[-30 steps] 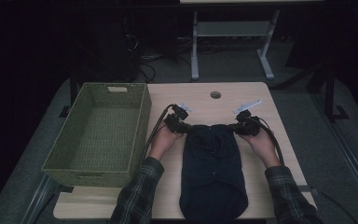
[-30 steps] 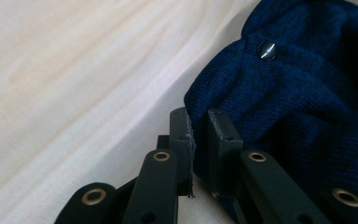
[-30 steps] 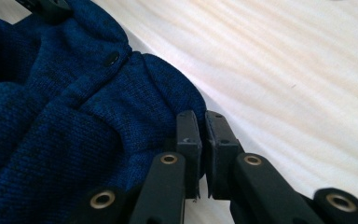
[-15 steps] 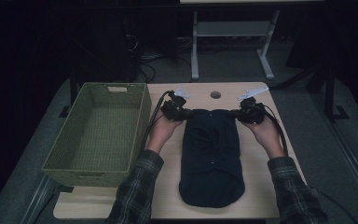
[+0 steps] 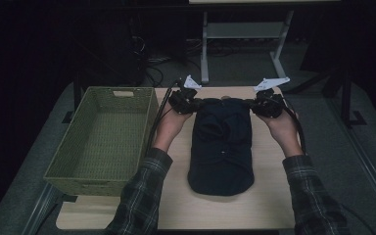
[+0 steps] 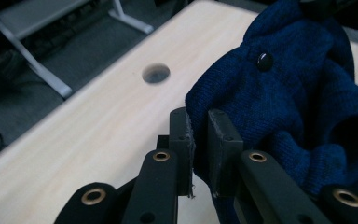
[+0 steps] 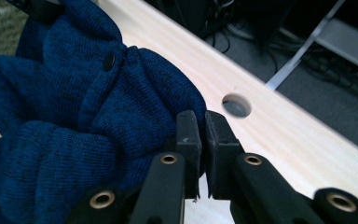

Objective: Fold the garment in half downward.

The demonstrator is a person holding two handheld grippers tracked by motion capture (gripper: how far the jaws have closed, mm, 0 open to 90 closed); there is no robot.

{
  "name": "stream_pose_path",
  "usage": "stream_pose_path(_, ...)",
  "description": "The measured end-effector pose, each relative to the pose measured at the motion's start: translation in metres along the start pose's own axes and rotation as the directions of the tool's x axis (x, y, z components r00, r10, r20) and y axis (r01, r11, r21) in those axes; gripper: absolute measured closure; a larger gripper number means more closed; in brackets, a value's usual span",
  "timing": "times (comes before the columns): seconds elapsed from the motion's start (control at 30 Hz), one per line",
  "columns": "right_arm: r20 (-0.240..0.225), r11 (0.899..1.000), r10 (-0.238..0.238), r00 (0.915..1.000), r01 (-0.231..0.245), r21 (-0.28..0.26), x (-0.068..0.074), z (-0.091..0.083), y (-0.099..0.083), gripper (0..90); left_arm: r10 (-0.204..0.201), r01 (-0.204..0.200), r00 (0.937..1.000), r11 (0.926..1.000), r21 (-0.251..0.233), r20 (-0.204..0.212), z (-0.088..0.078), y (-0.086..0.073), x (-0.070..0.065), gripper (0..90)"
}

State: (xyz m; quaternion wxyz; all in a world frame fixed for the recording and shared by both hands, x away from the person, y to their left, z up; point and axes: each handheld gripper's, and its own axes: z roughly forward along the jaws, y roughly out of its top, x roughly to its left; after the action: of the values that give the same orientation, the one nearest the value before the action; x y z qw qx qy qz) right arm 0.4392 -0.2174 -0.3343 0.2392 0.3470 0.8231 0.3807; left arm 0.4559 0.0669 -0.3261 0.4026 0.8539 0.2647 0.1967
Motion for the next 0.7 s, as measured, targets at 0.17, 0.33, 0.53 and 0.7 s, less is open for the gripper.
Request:
stream_pose_path(0.17, 0.003, 0.999, -0.008, 1.0, 0.009, -0.043, 0.007, -0.011, -0.002, 85.2, 0.015, -0.015, 0.9998, 0.9995, -0.026, 0.015, -0.01, -0.004, -0.01, 80.8)
stream_pose_path(0.33, 0.004, 0.997, -0.055, 0.9985, 0.056, -0.055, 0.028, -0.019, -0.017, 85.0, -0.013, 0.017, 0.9982, 0.998, -0.061, 0.059, -0.021, -0.022, -0.023, 80.8)
stream_pose_path(0.53, -0.02, 0.994, -0.072, 0.9972, 0.07, -0.081, 0.045, -0.029, -0.035, 84.6, 0.024, -0.02, 0.998, 0.9979, -0.062, 0.059, -0.031, -0.038, -0.039, 80.6)
stream_pose_path(0.7, -0.023, 0.993, -0.084, 0.9962, 0.081, -0.088, 0.06, -0.034, -0.047, 84.1, 0.06, -0.058, 0.9966, 0.997, -0.051, 0.055, -0.04, -0.048, -0.052, 80.0)
